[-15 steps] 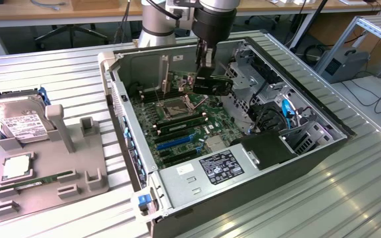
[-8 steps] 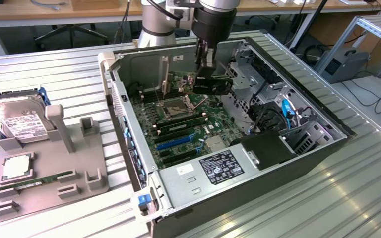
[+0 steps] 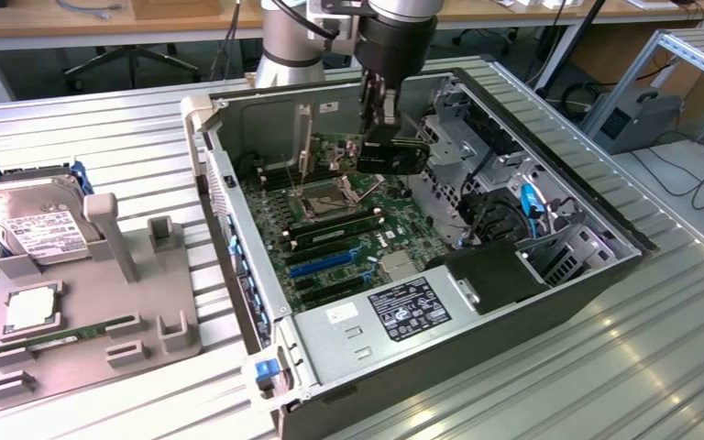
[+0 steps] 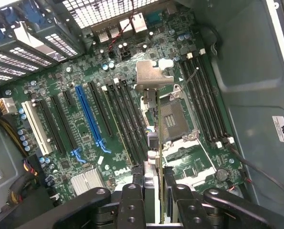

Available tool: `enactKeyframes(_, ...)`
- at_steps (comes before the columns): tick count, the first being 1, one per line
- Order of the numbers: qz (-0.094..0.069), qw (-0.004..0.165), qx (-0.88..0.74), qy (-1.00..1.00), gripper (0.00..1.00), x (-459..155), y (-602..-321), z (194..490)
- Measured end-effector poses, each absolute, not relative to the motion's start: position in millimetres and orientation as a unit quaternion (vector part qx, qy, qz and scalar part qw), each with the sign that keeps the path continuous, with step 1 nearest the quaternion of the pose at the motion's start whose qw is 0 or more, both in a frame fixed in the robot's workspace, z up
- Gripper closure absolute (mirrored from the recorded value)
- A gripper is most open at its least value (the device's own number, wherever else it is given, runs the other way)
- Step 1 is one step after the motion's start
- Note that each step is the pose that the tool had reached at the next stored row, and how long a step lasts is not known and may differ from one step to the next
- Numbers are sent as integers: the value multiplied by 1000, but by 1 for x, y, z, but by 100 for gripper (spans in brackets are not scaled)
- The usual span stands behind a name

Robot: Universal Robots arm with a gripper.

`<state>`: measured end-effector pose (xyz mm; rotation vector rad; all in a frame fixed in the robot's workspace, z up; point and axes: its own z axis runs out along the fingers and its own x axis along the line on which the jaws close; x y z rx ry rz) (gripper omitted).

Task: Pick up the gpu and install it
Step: 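Insert the gpu into the slot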

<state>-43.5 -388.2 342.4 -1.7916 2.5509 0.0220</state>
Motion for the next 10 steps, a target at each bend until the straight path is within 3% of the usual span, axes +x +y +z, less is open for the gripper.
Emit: enactKeyframes(10, 7, 12, -594, 804, 73, -44, -388, 342)
